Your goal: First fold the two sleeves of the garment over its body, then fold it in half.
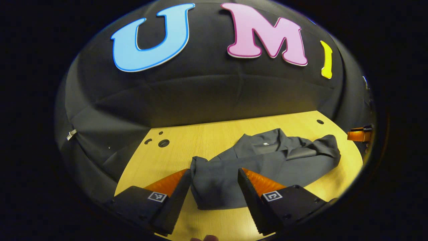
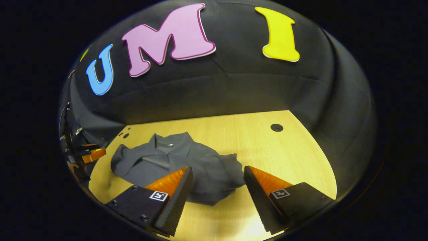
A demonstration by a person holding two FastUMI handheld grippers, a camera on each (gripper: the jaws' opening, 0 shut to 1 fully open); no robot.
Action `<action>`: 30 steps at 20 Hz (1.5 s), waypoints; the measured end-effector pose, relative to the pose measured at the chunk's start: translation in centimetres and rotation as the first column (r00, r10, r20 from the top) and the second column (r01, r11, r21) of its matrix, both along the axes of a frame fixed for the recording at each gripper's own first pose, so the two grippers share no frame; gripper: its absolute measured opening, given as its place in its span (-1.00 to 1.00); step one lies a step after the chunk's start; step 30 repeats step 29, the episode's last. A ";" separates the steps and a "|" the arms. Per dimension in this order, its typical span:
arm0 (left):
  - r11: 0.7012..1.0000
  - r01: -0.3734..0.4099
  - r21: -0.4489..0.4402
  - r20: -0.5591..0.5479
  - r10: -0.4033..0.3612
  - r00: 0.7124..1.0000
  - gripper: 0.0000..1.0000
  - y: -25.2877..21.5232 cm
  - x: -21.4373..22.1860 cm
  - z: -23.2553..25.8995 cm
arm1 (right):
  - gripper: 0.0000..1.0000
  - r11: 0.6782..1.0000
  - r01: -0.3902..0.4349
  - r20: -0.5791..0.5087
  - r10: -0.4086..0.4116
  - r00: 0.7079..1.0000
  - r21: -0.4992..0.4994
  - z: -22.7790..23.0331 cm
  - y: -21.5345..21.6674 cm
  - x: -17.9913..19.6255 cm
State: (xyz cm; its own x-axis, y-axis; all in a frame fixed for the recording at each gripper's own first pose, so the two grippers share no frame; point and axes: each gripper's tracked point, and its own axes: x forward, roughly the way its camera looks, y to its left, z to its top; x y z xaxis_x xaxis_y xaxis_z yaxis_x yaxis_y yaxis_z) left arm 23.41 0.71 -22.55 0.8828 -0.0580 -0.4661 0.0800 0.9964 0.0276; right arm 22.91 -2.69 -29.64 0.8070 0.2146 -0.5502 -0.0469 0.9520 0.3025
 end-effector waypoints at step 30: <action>0.990 0.125 -0.062 -0.084 -0.130 0.988 0.77 -3.6 -16.7 -0.4 | 0.92 0.997 0.018 0.007 -0.019 1.000 0.074 4.2 4.5 -15.7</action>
